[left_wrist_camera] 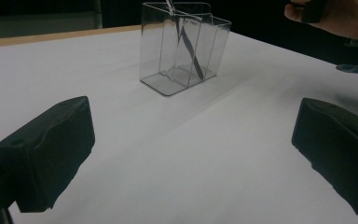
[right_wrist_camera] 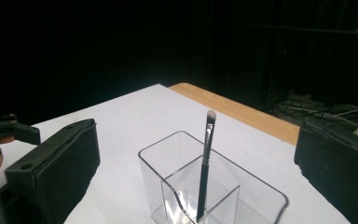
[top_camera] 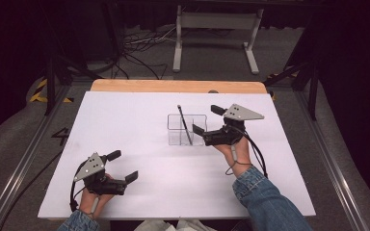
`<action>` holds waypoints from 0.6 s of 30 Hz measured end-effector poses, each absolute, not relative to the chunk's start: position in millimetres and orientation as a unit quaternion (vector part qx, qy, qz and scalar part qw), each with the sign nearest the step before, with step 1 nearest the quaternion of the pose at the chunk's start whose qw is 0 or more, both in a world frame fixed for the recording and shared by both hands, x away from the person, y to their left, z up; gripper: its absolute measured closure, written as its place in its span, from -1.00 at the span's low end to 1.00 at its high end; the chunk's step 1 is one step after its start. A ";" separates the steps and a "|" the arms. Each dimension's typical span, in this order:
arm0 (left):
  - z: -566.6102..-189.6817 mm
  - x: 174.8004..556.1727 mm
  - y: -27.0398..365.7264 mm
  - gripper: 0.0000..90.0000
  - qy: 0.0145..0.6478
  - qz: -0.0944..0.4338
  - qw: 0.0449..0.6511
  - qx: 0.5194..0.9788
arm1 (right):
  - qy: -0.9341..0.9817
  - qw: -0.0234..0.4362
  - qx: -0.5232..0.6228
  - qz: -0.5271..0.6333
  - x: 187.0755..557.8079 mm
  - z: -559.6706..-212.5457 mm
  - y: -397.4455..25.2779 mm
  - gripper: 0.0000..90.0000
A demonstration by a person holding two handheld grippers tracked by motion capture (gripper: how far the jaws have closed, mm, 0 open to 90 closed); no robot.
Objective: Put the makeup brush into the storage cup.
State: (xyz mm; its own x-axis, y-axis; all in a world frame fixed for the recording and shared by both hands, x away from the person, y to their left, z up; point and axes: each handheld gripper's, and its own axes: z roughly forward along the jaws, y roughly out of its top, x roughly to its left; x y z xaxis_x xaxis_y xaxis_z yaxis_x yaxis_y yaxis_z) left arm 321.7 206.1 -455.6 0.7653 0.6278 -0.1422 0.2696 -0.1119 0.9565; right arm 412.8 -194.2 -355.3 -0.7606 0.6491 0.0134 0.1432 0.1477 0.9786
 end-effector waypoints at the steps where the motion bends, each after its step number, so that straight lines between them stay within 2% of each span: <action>1: -455.5 321.8 205.9 -1.00 0.308 0.152 0.592 0.729 | 0.725 0.218 0.271 0.595 409.5 -354.1 -198.4 -0.99; 9: -453.8 321.5 205.6 -1.00 0.302 0.155 0.586 0.736 | 0.724 0.238 0.262 0.591 391.1 -348.6 -223.9 -0.99; 18: -450.7 317.3 205.5 -1.00 0.278 0.148 0.599 0.736 | 0.729 0.229 0.271 0.586 381.1 -350.7 -251.3 -1.00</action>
